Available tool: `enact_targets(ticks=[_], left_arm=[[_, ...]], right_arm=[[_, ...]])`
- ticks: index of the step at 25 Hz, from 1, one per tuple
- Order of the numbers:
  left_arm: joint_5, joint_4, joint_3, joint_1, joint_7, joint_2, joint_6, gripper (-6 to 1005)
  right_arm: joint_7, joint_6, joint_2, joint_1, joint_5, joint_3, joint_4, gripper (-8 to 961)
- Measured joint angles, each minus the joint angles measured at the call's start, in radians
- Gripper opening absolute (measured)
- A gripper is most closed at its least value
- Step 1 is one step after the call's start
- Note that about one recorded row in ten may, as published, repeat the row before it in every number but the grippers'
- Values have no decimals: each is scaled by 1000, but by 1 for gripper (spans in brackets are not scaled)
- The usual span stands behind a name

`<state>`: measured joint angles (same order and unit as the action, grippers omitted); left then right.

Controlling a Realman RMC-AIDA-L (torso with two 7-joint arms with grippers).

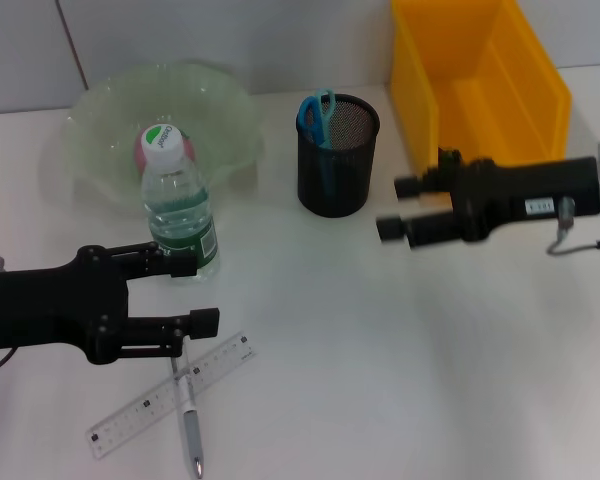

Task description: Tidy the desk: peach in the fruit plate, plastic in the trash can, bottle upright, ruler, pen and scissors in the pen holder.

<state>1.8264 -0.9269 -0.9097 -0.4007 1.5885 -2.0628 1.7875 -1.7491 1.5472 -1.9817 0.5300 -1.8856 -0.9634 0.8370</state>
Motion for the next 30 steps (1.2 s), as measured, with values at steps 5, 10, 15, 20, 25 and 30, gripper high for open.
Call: enact_targets(ticks=[5,10,15,20,25,30], left_arm=[[13,-69,-48,-1,40,-5,-22,813],[20,-196,-225,9,154,-6,-130,813],[85,-285,-312,7,273,-7,-198,812],[172,-386,-404,-1,449,-6,-227,812],[305,-455,-503,-50,664,-5,-226,812],[406,-461,-588,-90,796,-7,-254,812]], right_arm=[[-71,44,3,9,-138,14,49,827],[-79,83,5,11,-206,51,73,827],[5,130,9,3,-215,88,82,827],[139,204,12,-4,-219,126,74,827],[278,253,12,-15,-223,151,79,827],[327,243,11,-15,-231,153,76,827]])
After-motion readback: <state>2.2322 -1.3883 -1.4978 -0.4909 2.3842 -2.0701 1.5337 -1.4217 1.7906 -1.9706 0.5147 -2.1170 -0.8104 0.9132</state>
